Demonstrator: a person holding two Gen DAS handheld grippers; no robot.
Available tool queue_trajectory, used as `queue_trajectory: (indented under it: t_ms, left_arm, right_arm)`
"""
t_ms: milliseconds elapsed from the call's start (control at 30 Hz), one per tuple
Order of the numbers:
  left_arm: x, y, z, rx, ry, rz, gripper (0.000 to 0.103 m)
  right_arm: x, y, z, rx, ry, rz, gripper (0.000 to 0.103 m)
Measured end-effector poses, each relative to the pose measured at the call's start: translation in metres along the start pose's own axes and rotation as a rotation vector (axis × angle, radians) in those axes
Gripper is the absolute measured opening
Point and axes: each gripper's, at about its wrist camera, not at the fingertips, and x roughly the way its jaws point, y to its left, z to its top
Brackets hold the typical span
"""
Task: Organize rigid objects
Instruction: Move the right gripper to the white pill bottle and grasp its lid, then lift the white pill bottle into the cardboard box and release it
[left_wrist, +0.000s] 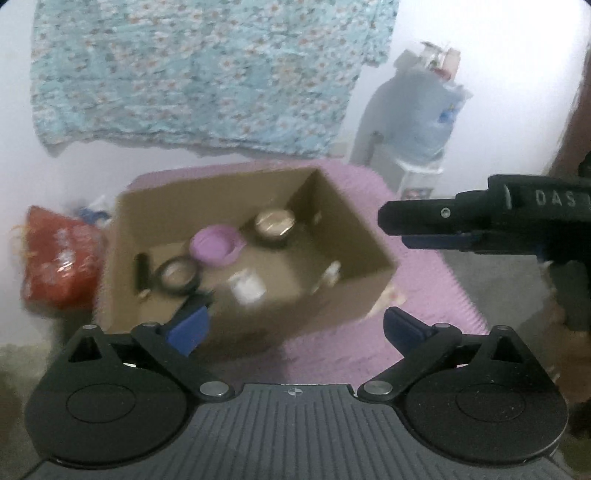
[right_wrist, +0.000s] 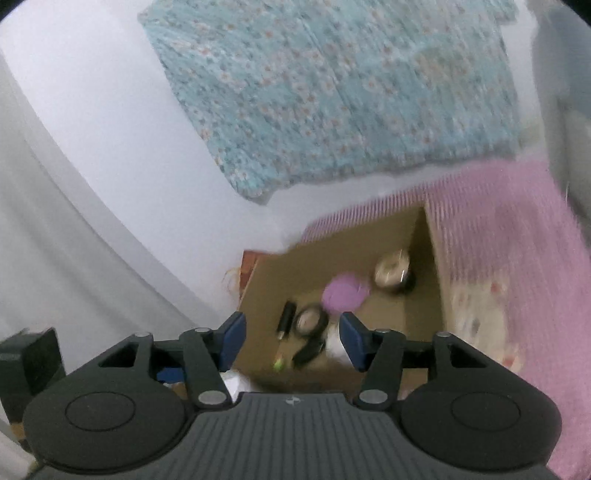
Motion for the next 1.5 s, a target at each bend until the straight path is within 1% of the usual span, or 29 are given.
queue_trajectory:
  t_ms: [67, 133, 267, 433, 600, 667, 733, 800, 900, 1067, 1133, 1233, 1500]
  left_arm:
    - [-0.007, 0.010, -0.014, -0.005, 0.008, 0.038, 0.101]
    - [-0.010, 0.019, -0.025, -0.013, 0.011, 0.059, 0.101]
    - [-0.012, 0.031, -0.041, -0.023, 0.011, 0.118, 0.101]
    - [0.000, 0.045, -0.050, -0.034, 0.007, 0.194, 0.101]
    - [0.019, 0.060, -0.052, -0.050, 0.006, 0.239, 0.097]
    - [0.024, 0.065, -0.054, -0.062, 0.003, 0.244, 0.094]
    - [0.031, 0.071, -0.054, -0.080, 0.005, 0.245, 0.086]
    - [0.038, 0.077, -0.054, -0.100, 0.015, 0.245, 0.079]
    - [0.047, 0.083, -0.055, -0.116, 0.027, 0.231, 0.075]
    - [0.056, 0.088, -0.057, -0.117, 0.046, 0.218, 0.066]
    - [0.059, 0.088, -0.057, -0.115, 0.050, 0.214, 0.056]
    - [0.060, 0.087, -0.058, -0.107, 0.055, 0.215, 0.054]
    - [0.049, 0.086, -0.060, -0.102, 0.038, 0.226, 0.053]
  right_arm:
    - [0.011, 0.001, -0.013, 0.037, 0.042, 0.008, 0.059]
    - [0.021, 0.005, -0.023, 0.050, 0.079, 0.004, 0.059]
    - [0.044, 0.019, -0.033, 0.045, 0.146, 0.021, 0.059]
    - [0.081, 0.040, -0.039, 0.013, 0.218, 0.040, 0.059]
    - [0.114, 0.055, -0.046, -0.012, 0.273, 0.054, 0.059]
    - [0.128, 0.057, -0.049, -0.015, 0.290, 0.057, 0.058]
    - [0.137, 0.059, -0.051, -0.013, 0.303, 0.056, 0.057]
    - [0.150, 0.058, -0.053, -0.003, 0.318, 0.060, 0.053]
    - [0.164, 0.057, -0.055, 0.005, 0.341, 0.066, 0.051]
    - [0.178, 0.054, -0.059, 0.016, 0.365, 0.066, 0.048]
    - [0.183, 0.053, -0.060, 0.021, 0.375, 0.068, 0.044]
    - [0.186, 0.051, -0.061, 0.035, 0.380, 0.085, 0.039]
    - [0.182, 0.056, -0.062, 0.034, 0.373, 0.096, 0.034]
